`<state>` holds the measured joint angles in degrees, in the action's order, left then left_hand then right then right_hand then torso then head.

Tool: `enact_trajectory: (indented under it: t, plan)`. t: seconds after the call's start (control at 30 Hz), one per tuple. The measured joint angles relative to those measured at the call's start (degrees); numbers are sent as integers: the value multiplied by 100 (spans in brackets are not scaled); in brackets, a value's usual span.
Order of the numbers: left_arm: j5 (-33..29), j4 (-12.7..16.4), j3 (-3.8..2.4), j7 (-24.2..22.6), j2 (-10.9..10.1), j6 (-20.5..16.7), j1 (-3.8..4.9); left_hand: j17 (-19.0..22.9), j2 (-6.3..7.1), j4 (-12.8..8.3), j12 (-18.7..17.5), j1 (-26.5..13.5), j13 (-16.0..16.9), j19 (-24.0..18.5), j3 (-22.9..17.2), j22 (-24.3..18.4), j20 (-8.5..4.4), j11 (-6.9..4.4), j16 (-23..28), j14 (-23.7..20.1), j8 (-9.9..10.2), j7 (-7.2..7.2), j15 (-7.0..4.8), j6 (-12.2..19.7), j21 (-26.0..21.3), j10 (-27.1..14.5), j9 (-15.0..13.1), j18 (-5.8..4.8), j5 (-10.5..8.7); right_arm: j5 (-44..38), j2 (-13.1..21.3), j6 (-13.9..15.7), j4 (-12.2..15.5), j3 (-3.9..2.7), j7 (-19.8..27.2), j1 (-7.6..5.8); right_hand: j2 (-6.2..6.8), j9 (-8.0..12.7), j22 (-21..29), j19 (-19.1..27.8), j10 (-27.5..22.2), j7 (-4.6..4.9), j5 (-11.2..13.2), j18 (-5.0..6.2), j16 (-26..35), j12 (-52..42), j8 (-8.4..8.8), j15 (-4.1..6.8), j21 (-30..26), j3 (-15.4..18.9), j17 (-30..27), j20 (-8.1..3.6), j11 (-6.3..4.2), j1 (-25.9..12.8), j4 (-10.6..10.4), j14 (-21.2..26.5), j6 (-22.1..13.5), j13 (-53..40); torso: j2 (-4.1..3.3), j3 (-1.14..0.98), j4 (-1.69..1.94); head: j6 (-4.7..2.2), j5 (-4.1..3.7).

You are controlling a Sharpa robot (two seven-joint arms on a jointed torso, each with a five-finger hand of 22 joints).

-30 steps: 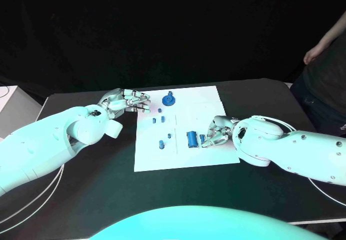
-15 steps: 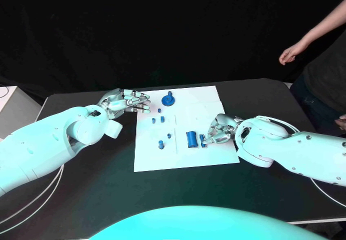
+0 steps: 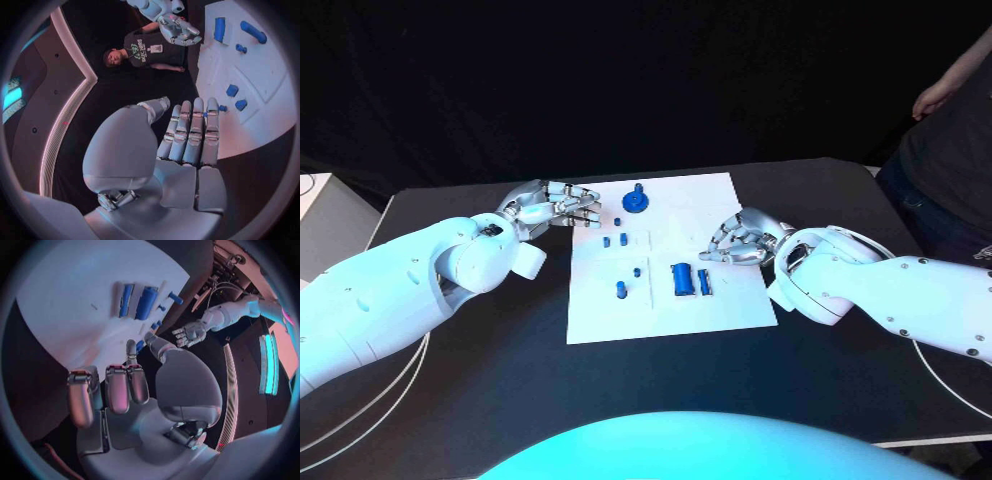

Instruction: Assemble the parts on the task board

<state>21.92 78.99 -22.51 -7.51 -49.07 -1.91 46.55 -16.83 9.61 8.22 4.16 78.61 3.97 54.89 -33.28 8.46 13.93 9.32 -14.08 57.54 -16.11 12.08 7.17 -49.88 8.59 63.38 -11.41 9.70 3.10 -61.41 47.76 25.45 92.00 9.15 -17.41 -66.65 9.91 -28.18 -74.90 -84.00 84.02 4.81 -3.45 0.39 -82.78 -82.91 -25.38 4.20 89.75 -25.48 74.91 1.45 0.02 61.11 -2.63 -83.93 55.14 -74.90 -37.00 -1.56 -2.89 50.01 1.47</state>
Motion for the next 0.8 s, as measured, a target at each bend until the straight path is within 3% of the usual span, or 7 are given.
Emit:
enact_trajectory:
  t: [0.1,0.23,0.3,0.4,0.57,0.73,0.8]
  plan:
    - [-22,-57,1,-84,53,-49,-16,-7,0,1,0,0,0,0,1,-8,0,0,0,15,0,0,-14,0,-22,0,0,0,0,638,-90,214,-422,-5,532,0,-35,37,-4,0,-94,70,-92,-1,102,399,101,-77,0,-84,-49,27,79,153,36,-11,-156,0,30,29,-10,-4,12]
    - [-84,-169,1,-256,149,-154,-24,-15,0,1,29,0,7,0,1,-19,0,0,24,21,0,0,-21,0,-22,0,0,0,0,1656,-253,409,-1060,-33,1311,1,-83,60,-5,0,-1003,194,-200,0,741,1809,145,-188,-383,-232,-864,127,199,303,90,134,-378,42,90,79,-32,-92,41]
    - [-132,-233,1,-380,201,-229,-26,-15,0,2,29,0,7,0,2,-37,0,-2,65,21,0,-23,-21,-23,-61,2,0,0,0,2184,-333,476,-1366,-66,1714,3,-45,75,-4,0,-1511,230,-200,146,1134,2638,190,-216,-1026,-302,-1339,187,237,349,116,375,-459,493,115,98,-43,-150,67]
    - [-214,-330,1,-576,279,-348,-27,-15,0,17,29,0,7,0,17,-74,0,-22,183,-86,-35,-51,19,-51,-112,22,0,0,0,2850,-439,535,-1732,-128,2236,16,-21,197,164,102,-2325,303,-200,500,2376,4481,335,-324,-2934,-598,-2605,307,332,470,132,1181,-612,1931,147,113,-55,-241,111]
    - [-356,-497,-1,-887,408,-541,-38,62,0,89,-21,0,-4,-123,89,-201,122,-22,492,-424,-39,-95,116,-7,-316,22,4,0,0,3668,-576,545,-2117,-216,2918,76,57,444,2498,963,-2339,383,-136,940,3986,6207,650,-490,-6762,-982,-3524,464,451,548,129,2114,-596,3939,203,115,-64,-382,187]
    - [-484,-636,-3,-1115,501,-721,-74,131,0,140,-50,0,-23,-299,211,-321,204,69,672,-589,9,-168,176,68,-466,-74,35,0,0,4152,-667,467,-2287,-255,3362,98,73,601,3751,1157,-2076,481,-66,938,5261,7174,969,-667,-7962,-972,-4182,626,623,642,169,2366,-516,5443,243,83,-70,-526,240]
    - [-489,-642,3,-1122,499,-734,-75,441,-164,-54,-131,-422,-101,-1326,834,-436,-95,-118,835,-1606,334,-376,3,1031,-559,-478,253,-111,-71,4202,-673,451,-2292,-258,3410,99,-140,1042,4578,1605,-2420,344,31,830,5991,7464,1302,-637,-8247,-296,-4896,507,514,360,208,2766,-1435,5966,247,80,-70,-537,242]
